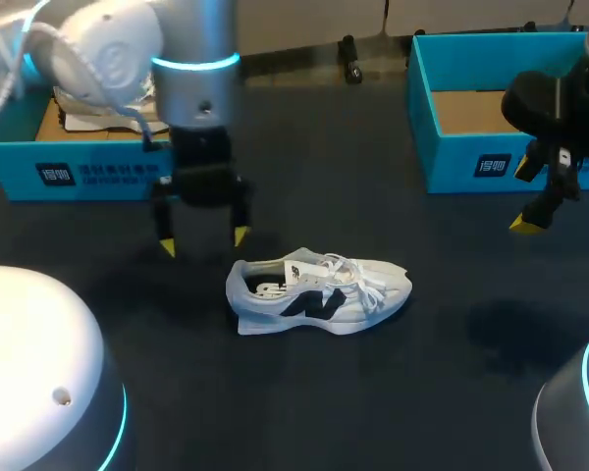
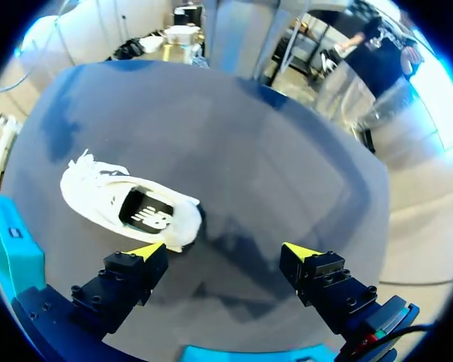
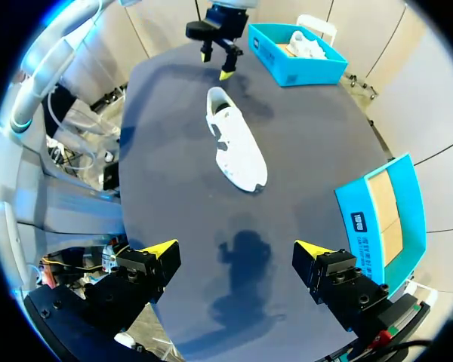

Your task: Take the shoe out of the shoebox, open the shoe tongue, remove and reinsert the insole, then place the shoe into the shoebox

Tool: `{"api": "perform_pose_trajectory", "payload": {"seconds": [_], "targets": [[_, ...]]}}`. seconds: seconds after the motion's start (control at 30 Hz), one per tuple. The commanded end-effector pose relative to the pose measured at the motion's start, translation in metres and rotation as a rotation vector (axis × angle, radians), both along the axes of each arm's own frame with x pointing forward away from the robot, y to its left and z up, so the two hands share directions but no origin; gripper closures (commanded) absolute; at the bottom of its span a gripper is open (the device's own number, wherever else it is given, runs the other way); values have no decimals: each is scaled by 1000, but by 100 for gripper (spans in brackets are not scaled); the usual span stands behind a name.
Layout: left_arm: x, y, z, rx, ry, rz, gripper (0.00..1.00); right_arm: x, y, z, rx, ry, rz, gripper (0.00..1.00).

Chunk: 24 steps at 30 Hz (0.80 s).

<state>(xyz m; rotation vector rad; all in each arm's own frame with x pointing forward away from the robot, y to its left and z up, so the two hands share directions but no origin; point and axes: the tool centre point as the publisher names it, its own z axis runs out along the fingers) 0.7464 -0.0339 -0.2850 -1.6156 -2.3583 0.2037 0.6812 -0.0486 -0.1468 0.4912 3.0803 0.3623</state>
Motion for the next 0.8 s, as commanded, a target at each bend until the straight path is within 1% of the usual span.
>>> {"api": "perform_pose_trajectory", "payload": {"seconds": [0.03,0.13,0.3,0.43,0.6,0.67,0.8], "targets": [[-10,30,7,-189,-82,116,0,2,1,-1,-3,4,0,0],[-15,43,7,-199,-97,173,0,2,1,-1,-3,4,0,0],[-22,66,2,-257,-87,282,0,2,1,-1,-3,4,0,0],[-29,84,-2,-283,-96,377,0,2,1,-1,-3,4,0,0],[-35,102,-7,-329,-96,433,0,2,1,-1,-3,4,0,0],[-36,110,-9,-353,-66,445,0,2,1,-1,-3,4,0,0],[-39,126,-10,-377,-71,448,0,2,1,-1,-3,4,0,0]]}}
